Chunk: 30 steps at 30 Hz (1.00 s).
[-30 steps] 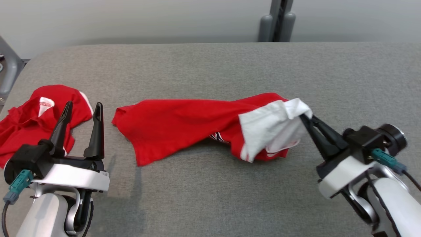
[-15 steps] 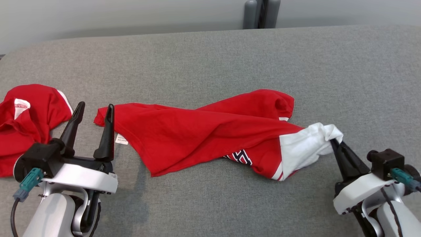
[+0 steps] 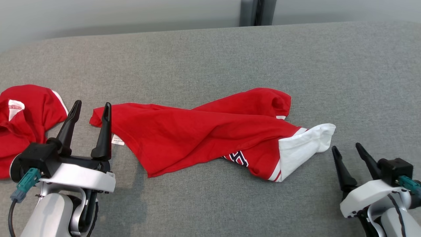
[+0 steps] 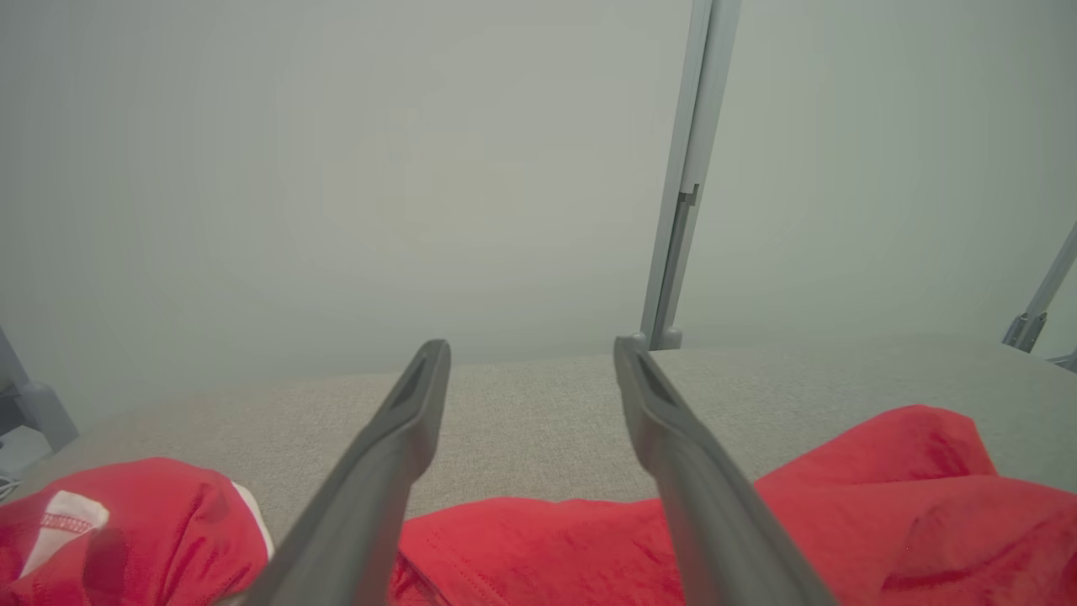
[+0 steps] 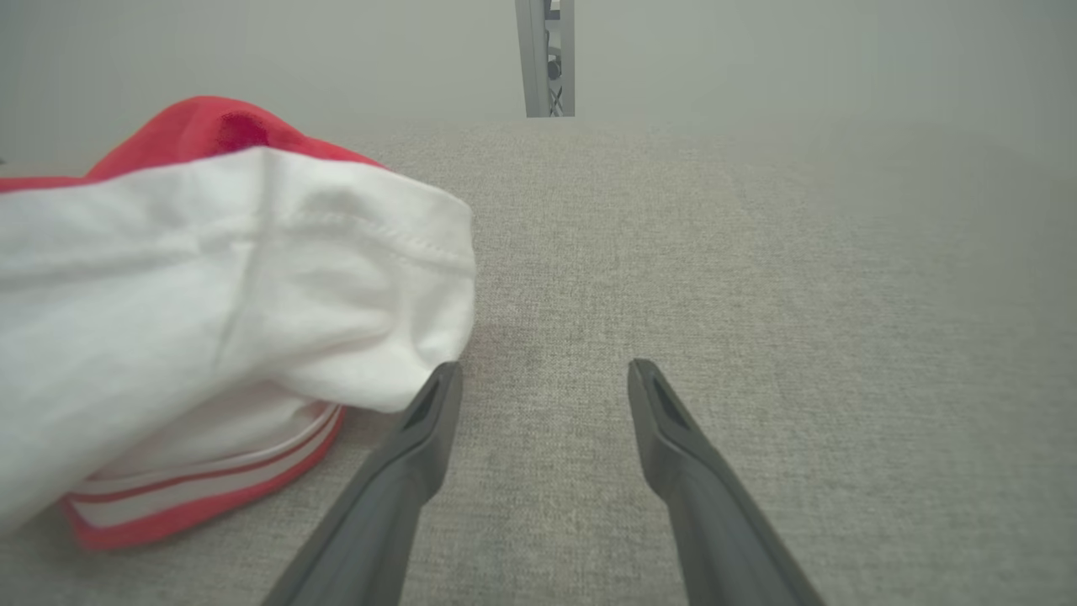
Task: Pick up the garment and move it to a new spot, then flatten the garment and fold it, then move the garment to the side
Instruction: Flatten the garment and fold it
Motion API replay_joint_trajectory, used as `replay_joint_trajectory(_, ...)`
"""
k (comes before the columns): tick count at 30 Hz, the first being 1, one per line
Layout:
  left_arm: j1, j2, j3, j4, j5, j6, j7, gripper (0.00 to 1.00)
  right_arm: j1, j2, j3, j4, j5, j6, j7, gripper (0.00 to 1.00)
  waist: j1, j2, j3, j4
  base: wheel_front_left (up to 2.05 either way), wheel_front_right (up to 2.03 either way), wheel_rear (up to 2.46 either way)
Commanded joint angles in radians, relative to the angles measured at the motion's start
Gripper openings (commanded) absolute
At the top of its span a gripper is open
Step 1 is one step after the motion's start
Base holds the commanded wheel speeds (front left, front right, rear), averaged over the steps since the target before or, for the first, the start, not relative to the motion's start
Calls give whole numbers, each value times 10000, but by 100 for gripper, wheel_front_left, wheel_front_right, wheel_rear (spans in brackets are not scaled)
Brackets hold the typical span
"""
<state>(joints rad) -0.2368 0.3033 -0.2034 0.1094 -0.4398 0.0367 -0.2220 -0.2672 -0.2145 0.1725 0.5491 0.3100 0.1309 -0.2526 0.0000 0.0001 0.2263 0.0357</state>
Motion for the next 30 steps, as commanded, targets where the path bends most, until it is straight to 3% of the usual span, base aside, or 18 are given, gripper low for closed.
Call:
replay_joint_trajectory(1, 80, 69, 61, -38, 48, 70, -66, 100, 111, -88, -126, -86, -54, -3, -87, 100, 0, -1, -58, -35, 0, 0, 0)
replay_joint_trajectory(10, 559, 109, 186, -216, 5, 374, -92, 100, 277, 61, -1205, -1959, -770, -3, -140, 100, 0, -1, -492, -149, 0, 0, 0)
replay_joint_trajectory(19, 1263, 121, 90, -312, 4, 601, -19, 100, 810, 489, -1194, -3942, -1262, -3, 669, 100, 0, -1, -1097, -27, 0, 0, 0)
replay_joint_trajectory(30, 1814, 115, -263, -351, 24, 585, 181, 100, 1542, 916, -1698, -4711, -795, -3, 1047, 100, 0, -1, -1340, 141, 0, 0, 0)
